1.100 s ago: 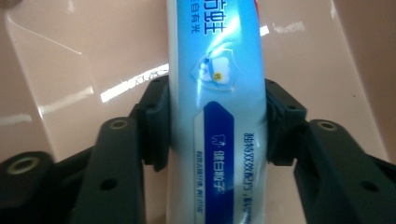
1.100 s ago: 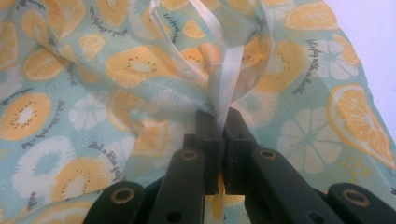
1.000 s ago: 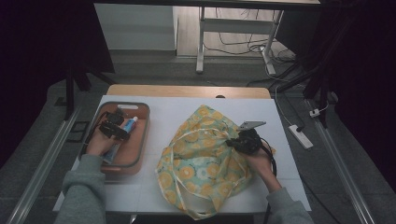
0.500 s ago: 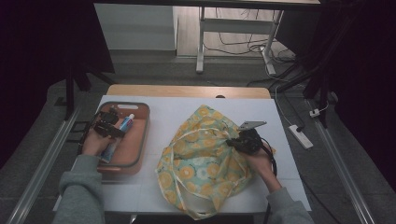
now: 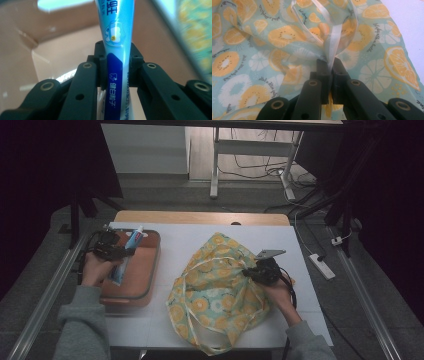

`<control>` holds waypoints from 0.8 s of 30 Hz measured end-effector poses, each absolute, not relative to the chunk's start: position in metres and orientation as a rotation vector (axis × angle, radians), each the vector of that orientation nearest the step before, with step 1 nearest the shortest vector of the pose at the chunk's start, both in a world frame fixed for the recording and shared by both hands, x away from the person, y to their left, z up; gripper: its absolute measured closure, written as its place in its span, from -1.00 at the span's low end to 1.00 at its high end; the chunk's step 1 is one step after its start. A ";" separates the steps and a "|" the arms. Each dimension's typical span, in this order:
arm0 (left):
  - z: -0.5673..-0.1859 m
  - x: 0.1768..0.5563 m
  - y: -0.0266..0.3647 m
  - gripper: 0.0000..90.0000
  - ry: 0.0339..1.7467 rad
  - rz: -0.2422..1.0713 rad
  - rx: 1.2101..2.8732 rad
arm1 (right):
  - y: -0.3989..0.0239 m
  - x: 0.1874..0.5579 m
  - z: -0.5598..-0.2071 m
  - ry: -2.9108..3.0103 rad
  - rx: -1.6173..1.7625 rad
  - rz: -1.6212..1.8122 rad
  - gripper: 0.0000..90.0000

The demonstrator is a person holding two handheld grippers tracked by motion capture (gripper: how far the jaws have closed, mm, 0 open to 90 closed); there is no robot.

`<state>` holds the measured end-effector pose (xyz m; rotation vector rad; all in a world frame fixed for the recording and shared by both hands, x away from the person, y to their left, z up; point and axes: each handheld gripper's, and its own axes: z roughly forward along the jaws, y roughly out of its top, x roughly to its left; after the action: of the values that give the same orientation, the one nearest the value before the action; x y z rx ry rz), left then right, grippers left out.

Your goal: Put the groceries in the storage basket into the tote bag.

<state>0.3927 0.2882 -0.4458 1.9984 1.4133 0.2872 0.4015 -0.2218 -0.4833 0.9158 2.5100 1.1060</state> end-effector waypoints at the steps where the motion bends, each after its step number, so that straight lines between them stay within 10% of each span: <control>1: -0.442 0.390 0.289 0.66 1.394 0.286 1.979 | -0.222 0.402 -0.483 2.511 0.916 1.106 0.92; 24: -0.393 0.361 0.243 0.67 0.946 0.134 1.861 | -0.221 0.401 -0.483 2.505 0.916 1.112 0.92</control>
<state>0.3608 0.2433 -0.3925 1.8608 0.9463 0.1343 0.4011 -0.2212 -0.4826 0.9165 2.5045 1.1123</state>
